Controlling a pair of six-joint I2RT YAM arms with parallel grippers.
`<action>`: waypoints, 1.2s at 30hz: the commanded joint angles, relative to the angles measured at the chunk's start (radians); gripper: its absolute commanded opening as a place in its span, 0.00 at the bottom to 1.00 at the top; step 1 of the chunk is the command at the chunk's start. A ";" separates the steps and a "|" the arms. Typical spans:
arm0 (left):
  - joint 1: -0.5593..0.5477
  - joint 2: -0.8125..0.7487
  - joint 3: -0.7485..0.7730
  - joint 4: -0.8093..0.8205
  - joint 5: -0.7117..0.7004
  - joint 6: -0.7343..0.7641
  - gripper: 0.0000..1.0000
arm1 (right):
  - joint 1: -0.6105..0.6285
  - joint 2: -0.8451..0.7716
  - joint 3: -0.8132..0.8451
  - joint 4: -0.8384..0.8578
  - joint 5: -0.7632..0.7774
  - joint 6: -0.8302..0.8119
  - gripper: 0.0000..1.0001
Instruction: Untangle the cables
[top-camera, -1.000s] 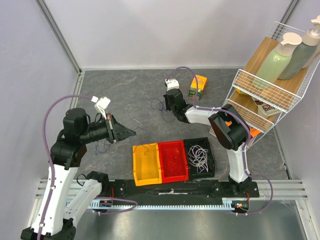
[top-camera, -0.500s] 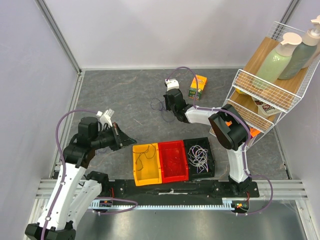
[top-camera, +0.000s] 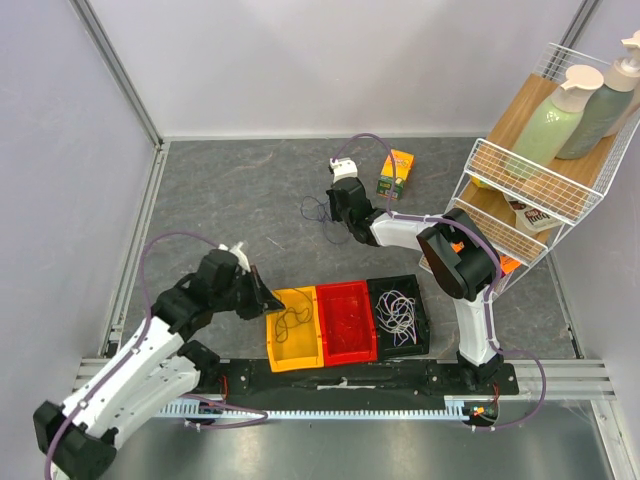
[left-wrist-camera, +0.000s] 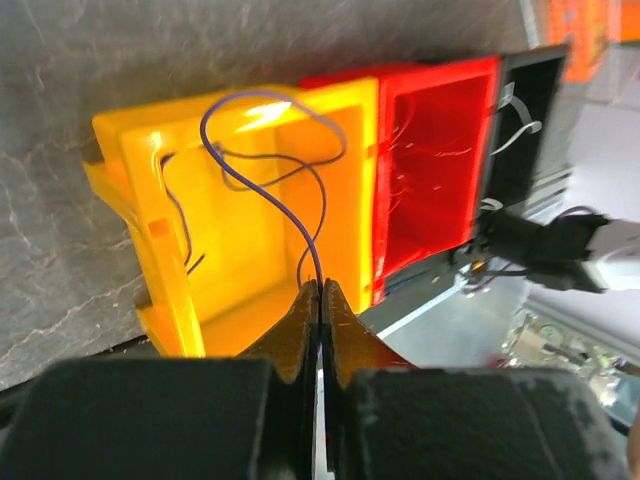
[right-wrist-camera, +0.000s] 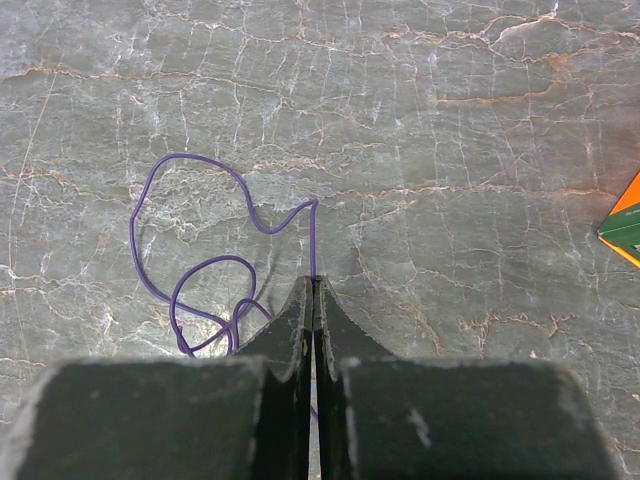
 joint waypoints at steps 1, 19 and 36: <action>-0.154 0.034 -0.030 0.077 -0.174 -0.132 0.02 | -0.003 -0.037 0.002 0.032 -0.001 0.009 0.00; -0.201 0.027 -0.144 0.126 -0.115 -0.178 0.02 | -0.003 -0.037 0.004 0.029 -0.005 0.011 0.00; -0.218 -0.122 -0.230 0.040 -0.058 -0.196 0.02 | -0.003 -0.030 0.016 0.026 -0.021 0.011 0.00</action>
